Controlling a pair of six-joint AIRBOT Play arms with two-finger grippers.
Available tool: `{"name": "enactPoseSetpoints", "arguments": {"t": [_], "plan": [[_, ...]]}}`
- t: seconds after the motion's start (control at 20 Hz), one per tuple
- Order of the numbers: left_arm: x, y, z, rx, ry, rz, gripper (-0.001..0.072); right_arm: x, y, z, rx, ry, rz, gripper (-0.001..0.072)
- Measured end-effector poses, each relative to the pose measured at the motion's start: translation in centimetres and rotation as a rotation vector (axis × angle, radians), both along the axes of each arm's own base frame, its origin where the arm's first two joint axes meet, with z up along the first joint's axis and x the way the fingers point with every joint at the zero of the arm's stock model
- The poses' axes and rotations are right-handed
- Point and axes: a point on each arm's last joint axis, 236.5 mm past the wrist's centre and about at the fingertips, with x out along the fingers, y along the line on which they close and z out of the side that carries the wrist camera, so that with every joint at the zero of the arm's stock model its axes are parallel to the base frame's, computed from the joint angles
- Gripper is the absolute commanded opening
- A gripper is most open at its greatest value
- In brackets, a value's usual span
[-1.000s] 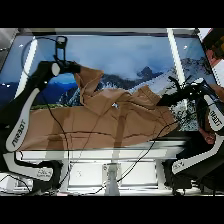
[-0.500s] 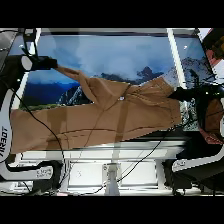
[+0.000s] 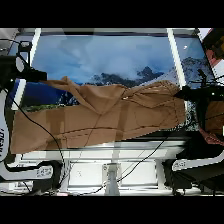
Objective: Fold the clothes and pants, and hang the long-sleeved shirts on hangers.
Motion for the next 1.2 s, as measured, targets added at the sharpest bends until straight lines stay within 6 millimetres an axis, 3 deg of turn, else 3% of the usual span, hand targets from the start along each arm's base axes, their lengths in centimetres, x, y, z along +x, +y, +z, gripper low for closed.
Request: {"name": "enactPoseSetpoints", "arguments": {"t": [0.35, 0.75, 1.2], "plan": [[-2.1, 5.0, 1.8, 0.155, 0.001, 0.196, 0.0022, -0.9, -0.8, -0.8, -0.039, 0.051, -0.009, 0.0028], [-3.5, 10.0, 7.5, 0.381, -0.088, 0.296, 0.0022, -1.4, -1.2, -1.2, -0.062, 0.072, -0.002, 0.0029], [-6.2, 12.7, 9.2, 0.449, -0.059, 0.376, 0.0023, -1.7, -1.2, -1.2, -0.062, 0.082, 0.006, 0.0029]]}}
